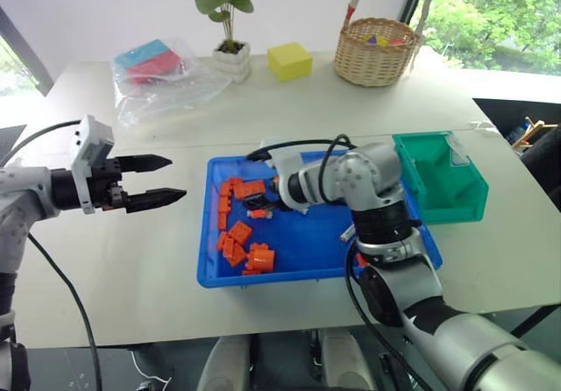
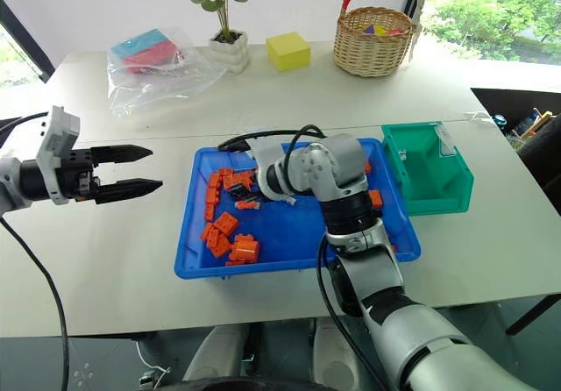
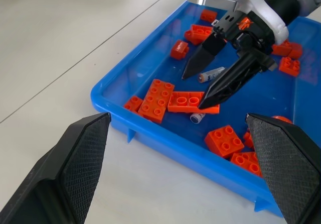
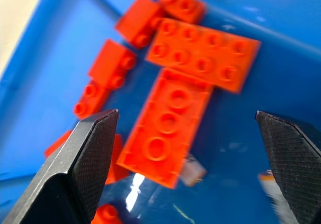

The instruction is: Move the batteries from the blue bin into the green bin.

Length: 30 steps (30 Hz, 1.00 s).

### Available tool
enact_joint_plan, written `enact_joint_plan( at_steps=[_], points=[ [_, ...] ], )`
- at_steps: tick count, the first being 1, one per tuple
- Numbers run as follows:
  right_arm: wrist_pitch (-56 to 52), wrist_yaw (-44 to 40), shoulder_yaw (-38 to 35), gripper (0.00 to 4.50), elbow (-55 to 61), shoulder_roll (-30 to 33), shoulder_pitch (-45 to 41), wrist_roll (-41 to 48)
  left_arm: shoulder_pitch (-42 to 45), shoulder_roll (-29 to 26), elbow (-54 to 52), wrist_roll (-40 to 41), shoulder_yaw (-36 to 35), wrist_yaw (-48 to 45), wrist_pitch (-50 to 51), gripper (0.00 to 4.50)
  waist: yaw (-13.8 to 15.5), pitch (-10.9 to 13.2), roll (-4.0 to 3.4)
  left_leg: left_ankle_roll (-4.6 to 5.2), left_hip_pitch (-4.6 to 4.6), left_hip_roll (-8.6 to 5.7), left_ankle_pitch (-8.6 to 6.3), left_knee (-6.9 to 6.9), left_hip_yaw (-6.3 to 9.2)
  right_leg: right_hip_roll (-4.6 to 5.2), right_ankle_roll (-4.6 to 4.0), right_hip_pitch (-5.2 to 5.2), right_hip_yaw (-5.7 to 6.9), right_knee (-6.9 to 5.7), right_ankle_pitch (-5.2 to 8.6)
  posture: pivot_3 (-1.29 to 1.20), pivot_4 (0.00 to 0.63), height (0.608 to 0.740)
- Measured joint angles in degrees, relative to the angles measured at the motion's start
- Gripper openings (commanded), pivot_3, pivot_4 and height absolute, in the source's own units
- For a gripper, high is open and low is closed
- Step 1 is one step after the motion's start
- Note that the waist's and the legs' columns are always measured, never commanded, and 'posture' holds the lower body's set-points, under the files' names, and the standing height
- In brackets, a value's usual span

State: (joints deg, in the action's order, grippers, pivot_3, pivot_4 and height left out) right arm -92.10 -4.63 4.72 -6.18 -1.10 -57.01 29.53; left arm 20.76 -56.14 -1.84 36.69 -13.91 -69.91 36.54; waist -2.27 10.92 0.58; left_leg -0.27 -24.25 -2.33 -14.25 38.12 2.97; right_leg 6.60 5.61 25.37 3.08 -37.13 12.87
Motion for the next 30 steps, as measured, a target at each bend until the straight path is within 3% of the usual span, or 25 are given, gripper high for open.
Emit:
enact_joint_plan(
  at_steps=[10,13,17,25,30],
  points=[
    [4.27,-4.60,6.80,4.45,-4.35,0.34,-0.38,-3.67,0.31,0.56,-0.10,0.03,0.22,0.26,0.08,4.50,-0.26,0.00,0.00,0.00,0.01,0.00,0.00,0.00,0.03,-0.01,0.00,0.01,0.00,0.00,0.00,0.00,0.150,0.702],
    [5.89,-5.98,7.53,3.62,-5.13,0.80,-0.38,-4.74,0.30,0.60,-0.42,0.05,0.21,0.43,0.17,4.50,-0.24,0.00,0.00,0.00,0.01,0.00,0.00,0.00,0.03,-0.01,0.00,0.01,0.00,0.00,0.00,0.00,0.150,0.702],
    [6.93,-7.34,8.12,1.59,-6.25,1.27,-0.38,-6.14,0.30,0.60,-0.51,0.07,0.21,0.76,0.24,4.50,-0.24,0.00,0.00,-0.01,0.00,0.00,0.01,0.00,0.04,-0.01,0.00,0.01,0.00,0.00,0.00,0.00,0.150,0.702],
    [7.60,-9.47,6.25,1.59,-7.71,1.39,-3.23,-6.87,2.03,0.64,0.05,0.02,0.37,1.19,0.25,4.50,-0.15,0.00,0.00,-0.02,0.00,0.00,0.01,0.00,0.06,-0.01,0.00,0.01,0.01,0.00,0.00,0.00,0.150,0.702],
    [12.20,-18.52,6.49,1.59,-0.93,6.21,-5.20,-3.69,3.18,1.23,0.05,0.02,1.58,1.29,0.27,4.50,-0.09,0.01,0.00,-0.02,-0.04,-0.01,0.01,0.00,0.06,-0.01,0.02,0.01,0.02,0.03,0.01,0.00,0.150,0.702]
  ],
)
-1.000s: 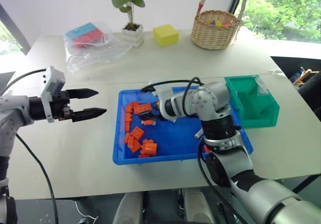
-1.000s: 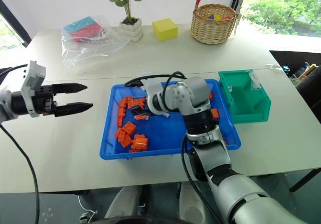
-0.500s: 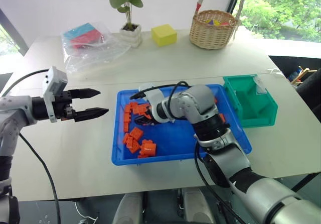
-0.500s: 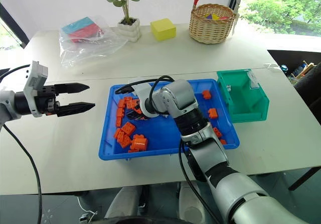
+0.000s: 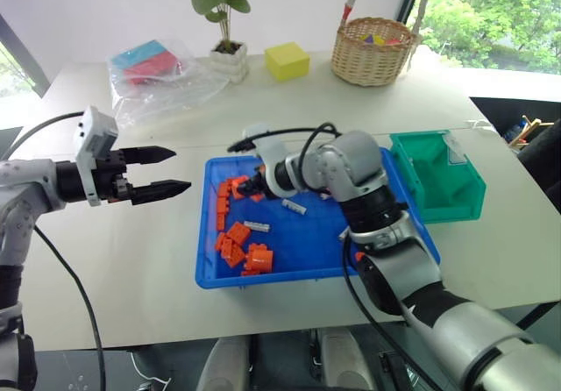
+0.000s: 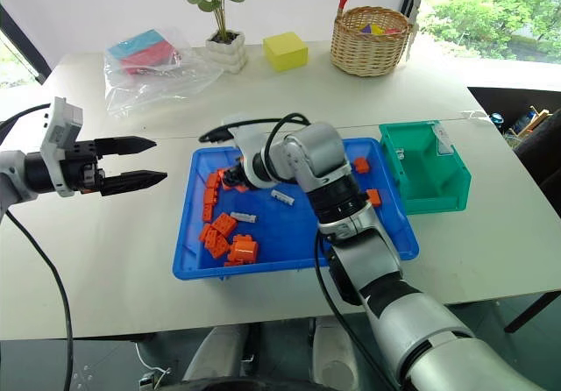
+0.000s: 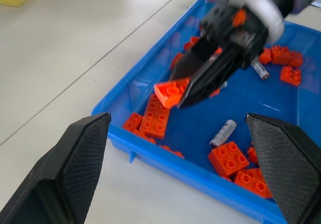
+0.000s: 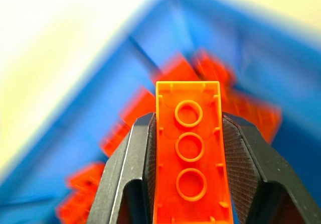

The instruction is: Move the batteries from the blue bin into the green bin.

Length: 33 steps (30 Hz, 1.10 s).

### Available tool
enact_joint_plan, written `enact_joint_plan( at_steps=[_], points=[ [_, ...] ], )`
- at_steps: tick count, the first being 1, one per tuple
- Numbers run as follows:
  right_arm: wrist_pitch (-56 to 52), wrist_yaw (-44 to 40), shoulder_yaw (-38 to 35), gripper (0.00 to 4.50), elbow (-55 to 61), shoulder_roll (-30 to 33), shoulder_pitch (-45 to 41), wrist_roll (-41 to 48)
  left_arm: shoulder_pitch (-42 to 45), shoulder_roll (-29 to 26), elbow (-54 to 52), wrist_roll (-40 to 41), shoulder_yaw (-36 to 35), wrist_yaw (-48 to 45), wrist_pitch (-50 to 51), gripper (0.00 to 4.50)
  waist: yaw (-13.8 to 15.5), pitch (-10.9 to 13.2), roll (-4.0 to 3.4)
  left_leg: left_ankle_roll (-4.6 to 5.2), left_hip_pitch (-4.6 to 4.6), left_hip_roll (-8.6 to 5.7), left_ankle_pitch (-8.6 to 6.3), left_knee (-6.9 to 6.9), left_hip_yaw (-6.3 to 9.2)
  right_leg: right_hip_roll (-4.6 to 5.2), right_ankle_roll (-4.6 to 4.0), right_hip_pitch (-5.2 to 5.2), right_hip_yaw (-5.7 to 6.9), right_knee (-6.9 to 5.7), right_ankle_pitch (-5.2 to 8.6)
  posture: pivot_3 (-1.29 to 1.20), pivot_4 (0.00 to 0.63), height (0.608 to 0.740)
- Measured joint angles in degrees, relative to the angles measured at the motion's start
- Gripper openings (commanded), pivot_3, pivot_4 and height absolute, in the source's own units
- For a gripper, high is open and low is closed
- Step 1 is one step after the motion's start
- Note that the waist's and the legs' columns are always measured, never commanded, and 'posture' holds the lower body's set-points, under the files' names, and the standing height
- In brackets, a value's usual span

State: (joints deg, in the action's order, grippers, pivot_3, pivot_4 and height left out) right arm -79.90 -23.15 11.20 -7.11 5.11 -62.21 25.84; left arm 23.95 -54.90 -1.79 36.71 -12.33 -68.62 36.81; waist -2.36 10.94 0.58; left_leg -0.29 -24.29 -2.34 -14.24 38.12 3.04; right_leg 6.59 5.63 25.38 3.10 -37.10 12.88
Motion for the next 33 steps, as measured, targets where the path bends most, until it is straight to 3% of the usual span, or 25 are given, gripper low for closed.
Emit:
enact_joint_plan(
  at_steps=[4,7,12,19,23,25,26,33],
  points=[
    [4.52,-17.54,5.06,1.59,21.10,19.38,5.31,7.54,0.39,0.17,-0.11,0.03,0.43,0.00,0.15,4.50,0.60,-0.03,0.09,0.03,-0.03,-0.03,-0.02,0.00,0.04,0.04,0.10,-0.12,0.07,0.17,0.06,0.00,0.150,0.702],
    [5.78,-24.49,6.19,1.59,28.19,30.47,14.21,9.78,0.49,0.15,-0.31,0.02,0.52,-0.04,0.27,4.50,0.60,-0.02,0.11,0.04,-0.01,-0.03,-0.02,0.00,0.03,0.07,0.10,-0.14,0.07,0.18,0.06,0.00,0.150,0.702],
    [7.83,-29.00,4.73,1.59,34.23,41.23,24.25,11.12,0.60,0.14,-0.42,-0.02,0.95,-0.45,0.36,4.50,0.08,0.04,0.13,0.03,0.03,0.04,-0.02,0.00,-0.06,0.10,0.07,-0.10,0.04,0.12,0.06,0.00,0.150,0.702],
    [10.64,-27.21,4.81,1.59,36.55,38.97,28.24,10.72,4.21,0.29,1.48,-1.14,2.67,-1.42,-0.10,4.50,0.27,0.05,0.16,0.03,0.04,0.04,-0.02,0.02,-0.05,0.11,0.06,-0.12,0.05,0.13,0.06,0.00,0.150,0.702],
    [11.26,-26.07,6.74,3.12,35.36,36.94,28.27,10.13,4.98,0.43,2.32,-1.55,3.73,-2.15,-0.14,4.50,0.91,0.05,0.17,0.03,0.03,0.04,-0.02,0.03,-0.05,0.11,0.06,-0.11,0.05,0.13,0.06,0.00,0.150,0.702],
    [11.73,-25.63,7.91,4.23,34.63,36.15,28.26,9.50,5.05,0.46,2.39,-1.85,4.15,-2.40,-0.16,4.50,1.42,0.05,0.17,0.03,0.03,0.04,-0.02,0.03,-0.04,0.10,0.06,-0.11,0.05,0.13,0.05,0.00,0.150,0.702],
    [12.45,-25.50,8.33,4.48,34.09,35.97,28.08,8.68,5.05,0.46,2.48,-1.99,4.28,-2.48,-0.16,4.50,1.52,0.05,0.17,0.03,0.03,0.03,-0.02,0.03,-0.05,0.11,0.06,-0.11,0.05,0.13,0.05,0.00,0.150,0.702],
    [17.98,-29.15,11.00,4.48,27.59,34.14,19.04,5.73,3.82,0.07,1.84,-2.24,4.13,-3.47,-0.18,4.50,1.51,0.06,0.18,0.03,0.02,0.02,-0.02,0.05,-0.04,0.09,0.06,-0.11,0.05,0.14,0.06,0.00,0.150,0.702]
  ],
)
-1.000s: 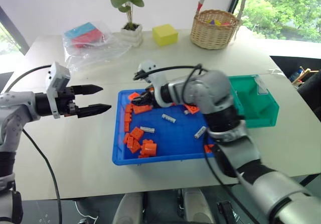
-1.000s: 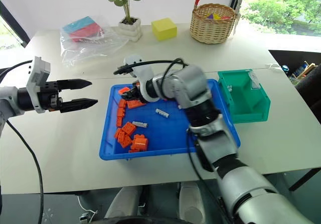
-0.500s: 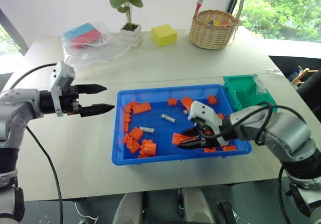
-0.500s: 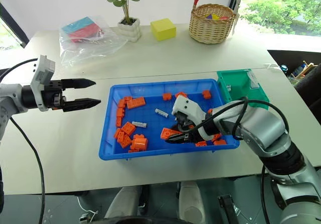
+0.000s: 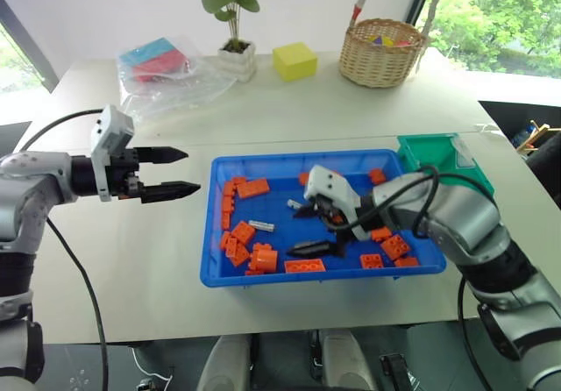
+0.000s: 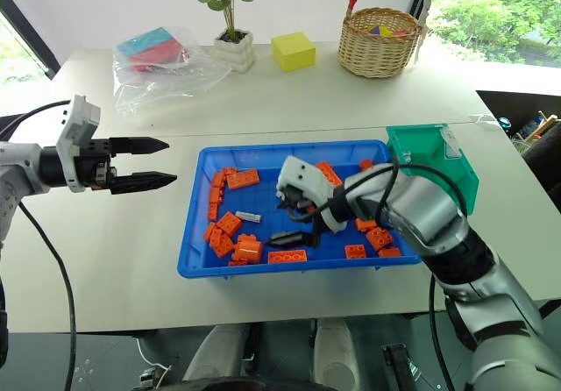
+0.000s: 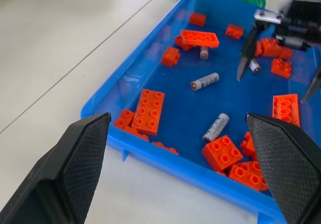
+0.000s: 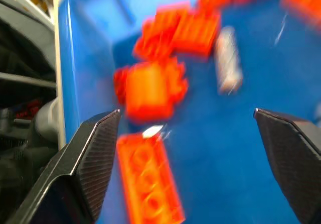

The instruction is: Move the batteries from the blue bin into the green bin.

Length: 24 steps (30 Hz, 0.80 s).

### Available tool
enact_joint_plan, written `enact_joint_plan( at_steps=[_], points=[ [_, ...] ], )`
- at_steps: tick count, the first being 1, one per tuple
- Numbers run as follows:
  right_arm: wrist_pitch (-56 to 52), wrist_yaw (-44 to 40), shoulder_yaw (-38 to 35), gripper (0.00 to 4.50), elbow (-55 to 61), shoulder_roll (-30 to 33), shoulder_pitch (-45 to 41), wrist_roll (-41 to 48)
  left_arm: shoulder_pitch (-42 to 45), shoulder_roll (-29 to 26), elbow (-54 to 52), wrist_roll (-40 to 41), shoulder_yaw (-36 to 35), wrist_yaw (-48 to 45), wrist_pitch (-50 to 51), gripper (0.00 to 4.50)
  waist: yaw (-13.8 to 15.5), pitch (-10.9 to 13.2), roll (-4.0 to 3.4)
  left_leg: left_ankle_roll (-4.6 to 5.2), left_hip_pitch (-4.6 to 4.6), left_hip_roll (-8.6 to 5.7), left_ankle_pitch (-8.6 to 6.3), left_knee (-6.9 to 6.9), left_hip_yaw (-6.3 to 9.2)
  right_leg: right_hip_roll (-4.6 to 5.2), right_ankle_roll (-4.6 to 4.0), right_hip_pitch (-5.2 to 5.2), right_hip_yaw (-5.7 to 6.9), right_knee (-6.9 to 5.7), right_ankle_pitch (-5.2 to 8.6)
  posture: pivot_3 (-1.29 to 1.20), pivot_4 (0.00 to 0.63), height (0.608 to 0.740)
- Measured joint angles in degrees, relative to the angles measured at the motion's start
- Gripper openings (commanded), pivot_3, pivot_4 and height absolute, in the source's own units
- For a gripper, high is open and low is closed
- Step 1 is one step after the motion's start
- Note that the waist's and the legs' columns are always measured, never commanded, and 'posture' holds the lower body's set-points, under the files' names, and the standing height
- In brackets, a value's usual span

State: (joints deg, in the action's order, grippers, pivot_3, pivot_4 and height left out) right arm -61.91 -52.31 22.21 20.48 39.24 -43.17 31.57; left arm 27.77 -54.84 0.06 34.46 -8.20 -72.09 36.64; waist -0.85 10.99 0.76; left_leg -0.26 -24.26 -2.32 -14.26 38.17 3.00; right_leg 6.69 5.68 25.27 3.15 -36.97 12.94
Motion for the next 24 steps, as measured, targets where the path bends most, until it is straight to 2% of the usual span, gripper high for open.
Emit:
enact_joint_plan(
  at_steps=[6,10,15,18,20,21,24],
  points=[
    [6.74,-0.30,6.59,4.48,-7.88,-5.65,-2.61,-7.08,-1.14,0.03,-0.99,0.01,-0.25,0.11,-0.01,4.50,-0.05,0.00,0.00,-0.01,-0.01,0.00,0.00,0.00,-0.01,-0.01,0.00,0.03,-0.01,-0.02,0.00,0.00,0.150,0.702],
    [12.83,0.04,11.24,4.48,-11.42,-7.11,-2.66,-13.62,-1.99,-0.04,-1.33,0.02,-1.14,0.12,0.00,4.50,0.03,0.00,0.00,-0.01,-0.02,-0.03,0.01,0.01,0.00,0.00,0.00,0.02,-0.01,-0.03,0.00,0.00,0.150,0.702],
    [17.23,1.45,13.18,4.48,-16.23,-10.27,-2.66,-19.73,-2.68,-0.07,-1.66,0.02,-1.77,0.08,0.00,4.50,-0.06,0.00,0.00,-0.03,-0.02,-0.02,0.02,0.01,0.02,-0.02,0.00,0.04,0.00,-0.08,0.00,0.00,0.150,0.702],
    [18.94,1.30,13.28,3.58,-16.62,-10.75,-2.61,-21.97,-2.70,-0.07,-2.08,0.02,-1.79,0.09,0.00,4.50,0.00,0.00,0.00,-0.03,-0.02,-0.03,0.02,0.01,0.01,-0.02,0.00,0.03,-0.01,-0.07,0.00,0.00,0.150,0.702],
    [19.26,1.01,13.35,2.69,-16.58,-10.84,-2.22,-22.79,-2.70,-0.07,-2.15,0.02,-1.79,0.09,0.00,4.50,0.01,0.00,0.01,-0.03,-0.02,-0.03,0.02,0.01,0.02,-0.02,0.00,0.03,0.00,-0.08,0.00,0.00,0.150,0.702],
    [19.35,0.71,13.35,2.05,-16.43,-10.83,-1.69,-23.17,-2.70,-0.07,-2.24,0.03,-1.79,0.06,0.00,4.50,0.01,0.00,0.01,-0.03,-0.02,-0.03,0.02,0.01,0.02,-0.02,0.00,0.03,0.00,-0.08,0.00,0.00,0.150,0.702],
    [19.16,-0.05,13.38,0.55,-15.79,-10.80,-0.21,-23.73,-2.70,-0.06,-2.34,0.08,-1.79,-0.19,0.01,4.50,-0.03,0.00,0.00,-0.03,-0.02,-0.03,0.02,0.01,0.02,-0.02,0.00,0.03,0.00,-0.09,0.00,0.00,0.150,0.702]
  ],
)
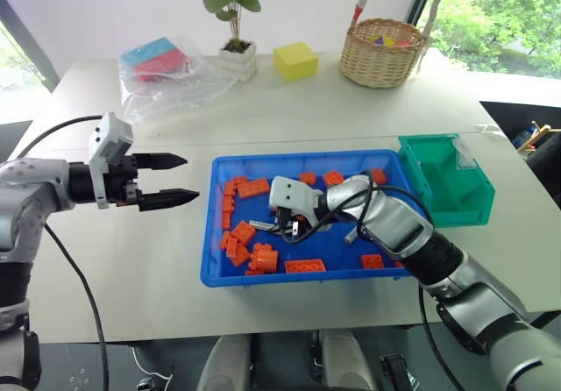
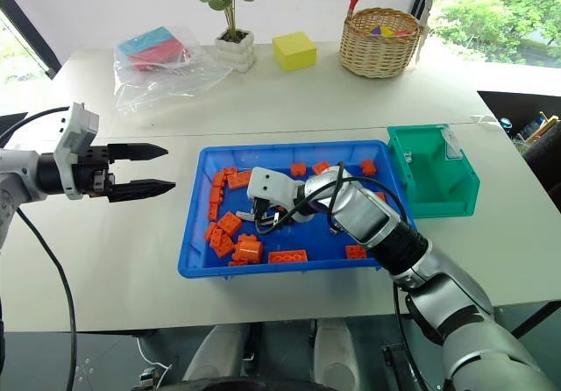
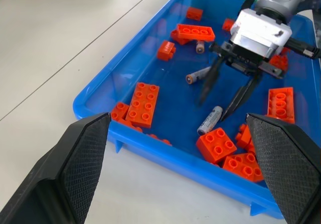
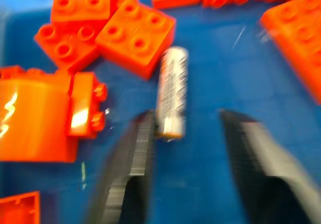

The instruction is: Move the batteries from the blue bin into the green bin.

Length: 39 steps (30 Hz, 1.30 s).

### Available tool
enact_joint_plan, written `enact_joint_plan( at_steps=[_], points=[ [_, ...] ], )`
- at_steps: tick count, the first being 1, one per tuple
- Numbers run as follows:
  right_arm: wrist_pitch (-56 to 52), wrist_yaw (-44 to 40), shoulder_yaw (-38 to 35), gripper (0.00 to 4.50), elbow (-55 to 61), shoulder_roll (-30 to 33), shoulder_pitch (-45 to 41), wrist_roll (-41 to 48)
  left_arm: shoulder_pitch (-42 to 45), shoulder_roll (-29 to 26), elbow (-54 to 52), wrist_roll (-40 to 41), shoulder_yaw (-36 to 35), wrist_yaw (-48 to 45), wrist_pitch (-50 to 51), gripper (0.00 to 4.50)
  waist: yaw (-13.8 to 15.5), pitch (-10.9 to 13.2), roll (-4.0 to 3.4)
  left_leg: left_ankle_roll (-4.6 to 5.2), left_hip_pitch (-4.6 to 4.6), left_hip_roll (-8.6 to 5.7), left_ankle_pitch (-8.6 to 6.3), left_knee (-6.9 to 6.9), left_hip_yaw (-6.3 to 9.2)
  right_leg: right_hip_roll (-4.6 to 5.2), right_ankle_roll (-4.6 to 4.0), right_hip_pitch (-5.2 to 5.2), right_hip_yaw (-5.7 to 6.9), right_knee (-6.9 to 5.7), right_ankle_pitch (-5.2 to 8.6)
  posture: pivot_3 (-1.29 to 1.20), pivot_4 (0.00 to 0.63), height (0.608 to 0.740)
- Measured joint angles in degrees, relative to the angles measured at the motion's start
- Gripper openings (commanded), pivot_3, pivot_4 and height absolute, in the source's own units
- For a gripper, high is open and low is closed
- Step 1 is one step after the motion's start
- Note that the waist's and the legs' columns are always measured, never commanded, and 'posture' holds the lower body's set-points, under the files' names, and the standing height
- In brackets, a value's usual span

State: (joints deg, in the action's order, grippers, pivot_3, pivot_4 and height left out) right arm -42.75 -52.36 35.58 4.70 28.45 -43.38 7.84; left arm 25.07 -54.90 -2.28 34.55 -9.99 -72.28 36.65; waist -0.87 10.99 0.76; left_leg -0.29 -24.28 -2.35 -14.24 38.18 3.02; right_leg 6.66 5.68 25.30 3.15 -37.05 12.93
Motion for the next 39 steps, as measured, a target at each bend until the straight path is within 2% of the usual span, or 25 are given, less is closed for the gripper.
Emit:
enact_joint_plan(
  at_steps=[7,13,16,19,22,24,27,32,35,39],
  points=[
    [-3.25,-1.03,-1.57,0.55,2.04,-0.09,0.10,0.50,-0.52,-0.08,-0.62,1.05,0.01,-1.61,0.14,4.50,-0.05,0.00,0.00,0.00,0.02,0.00,0.00,0.00,0.01,-0.01,0.00,0.00,0.00,-0.04,0.00,0.00,0.150,0.702],
    [-11.92,-1.07,-12.34,0.55,7.05,1.11,-3.11,5.95,-1.88,-0.30,-3.50,2.26,0.02,-2.90,0.61,4.50,0.13,0.00,0.00,0.00,0.01,0.01,0.00,0.01,0.04,0.00,0.00,-0.01,0.00,-0.03,0.00,0.00,0.150,0.702],
    [-16.10,-0.62,-19.70,0.55,9.11,4.99,-4.48,8.61,-1.85,-0.28,-4.39,2.74,0.01,-2.64,0.86,4.50,0.44,0.00,0.00,0.00,0.00,-0.02,0.00,0.01,0.06,0.02,0.00,-0.07,0.02,0.05,0.00,0.00,0.150,0.702],
    [-19.67,-0.19,-28.48,0.55,8.87,13.28,-4.14,10.40,-1.80,-0.27,-4.94,3.51,-0.01,-2.48,1.39,4.50,0.70,0.01,0.00,0.00,-0.02,-0.07,0.00,0.01,0.04,0.09,0.00,-0.08,0.02,0.10,0.00,0.00,0.150,0.702],
    [-19.84,0.51,-35.60,0.55,6.93,22.40,-0.43,10.16,-1.78,-0.17,-5.38,3.80,-0.03,-2.41,1.43,4.50,0.77,0.00,0.02,0.01,-0.02,-0.05,-0.01,-0.04,0.01,0.08,0.00,-0.08,0.03,0.13,0.01,0.00,0.150,0.702],
    [-19.38,1.33,-38.65,0.55,4.14,25.95,3.46,9.32,-1.78,-0.01,-5.65,4.30,-0.14,-2.23,1.49,4.50,0.66,0.01,0.02,0.01,-0.01,-0.03,-0.01,-0.04,-0.04,0.09,-0.01,-0.08,0.02,0.12,0.01,0.00,0.150,0.702],
    [-18.02,3.38,-42.12,0.55,-0.55,28.87,9.83,8.10,-1.82,0.66,-6.22,4.49,-0.09,-1.64,1.39,4.50,0.12,0.01,0.01,0.01,0.02,-0.02,-0.01,-0.03,-0.17,0.12,0.00,-0.07,-0.04,0.09,0.01,0.00,0.150,0.702],
    [-16.08,7.02,-45.32,0.55,-3.37,28.23,14.29,7.99,-2.00,3.27,-6.37,4.21,0.11,-0.04,-0.40,4.50,-0.18,0.02,-0.05,0.02,0.20,0.07,-0.01,-0.03,-0.40,0.09,-0.01,-0.09,-0.17,0.03,0.00,0.00,0.150,0.702],
    [-14.37,11.12,-45.99,1.52,-5.33,26.19,14.41,6.88,-3.30,4.86,-7.40,4.08,0.14,1.37,-1.34,4.50,0.07,0.02,-0.02,0.02,0.20,0.07,-0.01,0.00,-0.41,0.09,-0.01,-0.13,-0.18,0.05,0.00,0.00,0.150,0.702],
    [-13.37,14.15,-46.69,3.54,-7.20,25.17,15.67,6.38,-6.42,4.75,-9.67,4.24,-0.01,1.51,-1.42,4.50,0.35,0.03,-0.03,0.03,0.17,0.06,-0.01,0.00,-0.44,0.10,0.00,-0.11,-0.22,0.07,0.00,0.00,0.150,0.702]
  ],
)
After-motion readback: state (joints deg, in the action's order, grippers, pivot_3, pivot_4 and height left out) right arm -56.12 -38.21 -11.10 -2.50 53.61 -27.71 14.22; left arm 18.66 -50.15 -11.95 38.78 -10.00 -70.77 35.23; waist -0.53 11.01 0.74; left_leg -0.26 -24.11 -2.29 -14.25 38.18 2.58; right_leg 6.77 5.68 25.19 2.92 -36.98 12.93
